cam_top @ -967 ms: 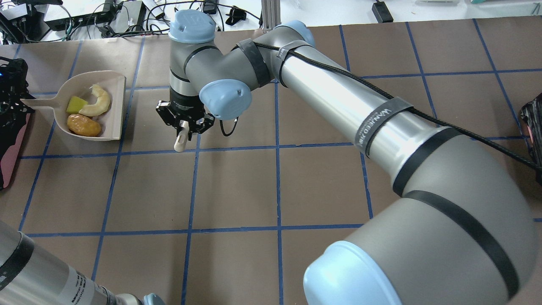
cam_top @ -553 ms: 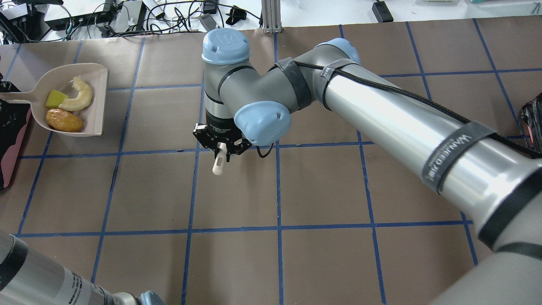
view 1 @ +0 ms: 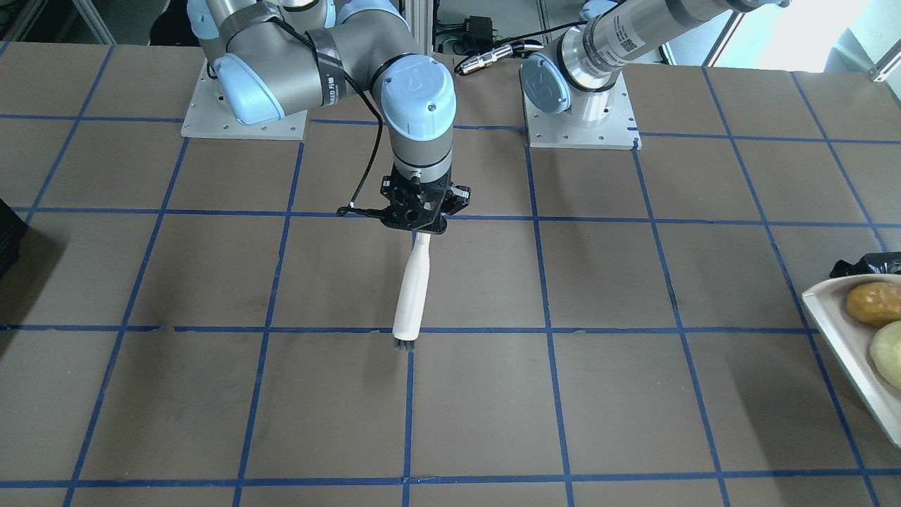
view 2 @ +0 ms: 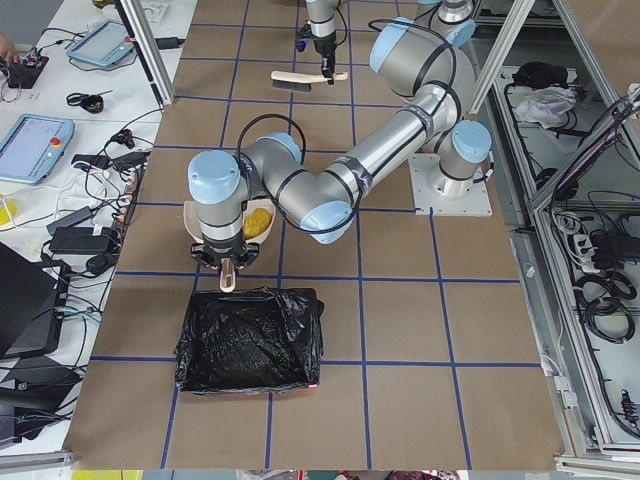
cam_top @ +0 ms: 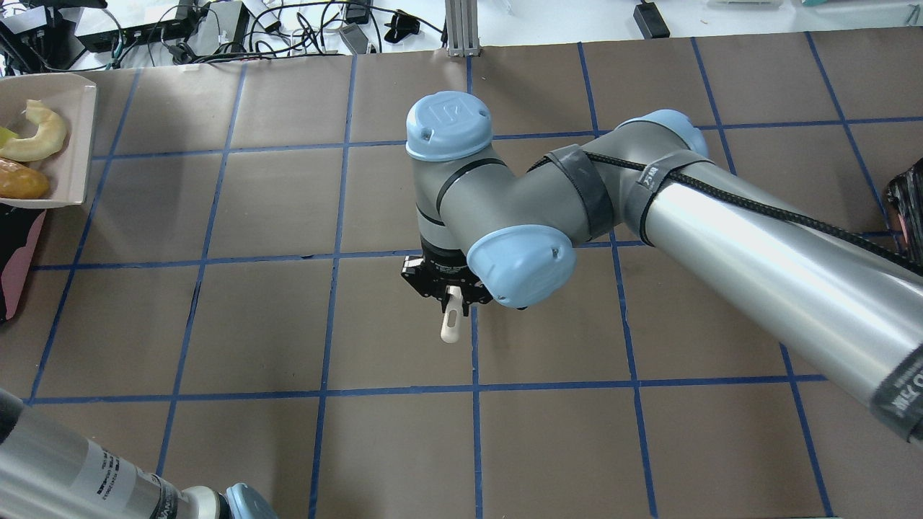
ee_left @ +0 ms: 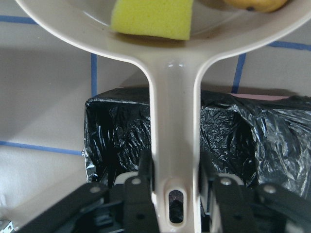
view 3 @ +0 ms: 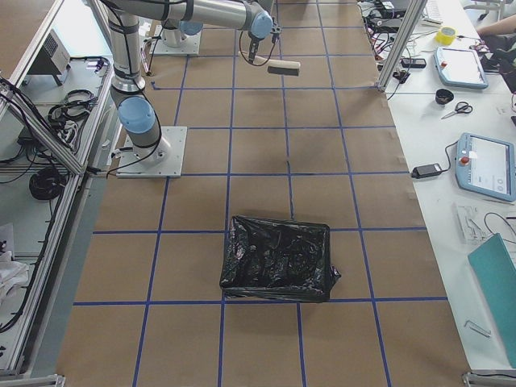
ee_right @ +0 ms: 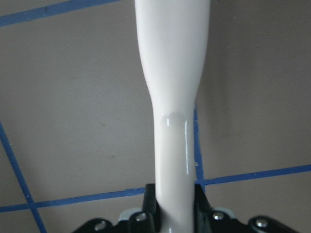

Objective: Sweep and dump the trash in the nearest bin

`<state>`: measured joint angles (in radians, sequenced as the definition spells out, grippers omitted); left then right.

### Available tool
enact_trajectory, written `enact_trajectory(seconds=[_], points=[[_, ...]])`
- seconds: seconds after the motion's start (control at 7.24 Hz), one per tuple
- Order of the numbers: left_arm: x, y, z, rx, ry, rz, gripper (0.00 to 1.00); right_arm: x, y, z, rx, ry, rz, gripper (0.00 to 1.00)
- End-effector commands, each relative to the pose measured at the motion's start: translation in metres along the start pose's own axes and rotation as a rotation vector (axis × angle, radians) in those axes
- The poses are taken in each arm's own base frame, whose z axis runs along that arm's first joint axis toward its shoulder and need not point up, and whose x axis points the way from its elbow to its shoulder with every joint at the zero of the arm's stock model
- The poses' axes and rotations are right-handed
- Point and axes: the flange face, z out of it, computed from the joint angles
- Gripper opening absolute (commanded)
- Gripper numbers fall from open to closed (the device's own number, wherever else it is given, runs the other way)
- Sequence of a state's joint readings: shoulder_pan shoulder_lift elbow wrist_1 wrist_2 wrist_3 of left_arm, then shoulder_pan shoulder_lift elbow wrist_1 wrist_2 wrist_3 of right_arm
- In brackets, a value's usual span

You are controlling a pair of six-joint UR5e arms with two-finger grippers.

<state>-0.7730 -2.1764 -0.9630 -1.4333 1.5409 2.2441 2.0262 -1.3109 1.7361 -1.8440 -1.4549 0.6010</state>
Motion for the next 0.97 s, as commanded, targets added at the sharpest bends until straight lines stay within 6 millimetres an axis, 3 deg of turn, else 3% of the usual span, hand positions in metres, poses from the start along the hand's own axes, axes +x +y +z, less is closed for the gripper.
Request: enact_trajectory(seconds=[0.0,0.41,0.83], points=[[0.001,0.053,-0.022,-0.006,-0.029,-0.047,0.00,0.051,0.007,0.005,-0.029,0.015,-0.040,0.00],[0.002,0.107,-0.022,-0.042,-0.065,-0.061,0.00,0.103,0.013,0.011,-0.031,0.052,-0.085,0.00],[0.007,0.146,-0.021,-0.186,-0.122,0.043,0.00,0.152,-0.003,0.020,-0.043,0.085,-0.076,0.00]])
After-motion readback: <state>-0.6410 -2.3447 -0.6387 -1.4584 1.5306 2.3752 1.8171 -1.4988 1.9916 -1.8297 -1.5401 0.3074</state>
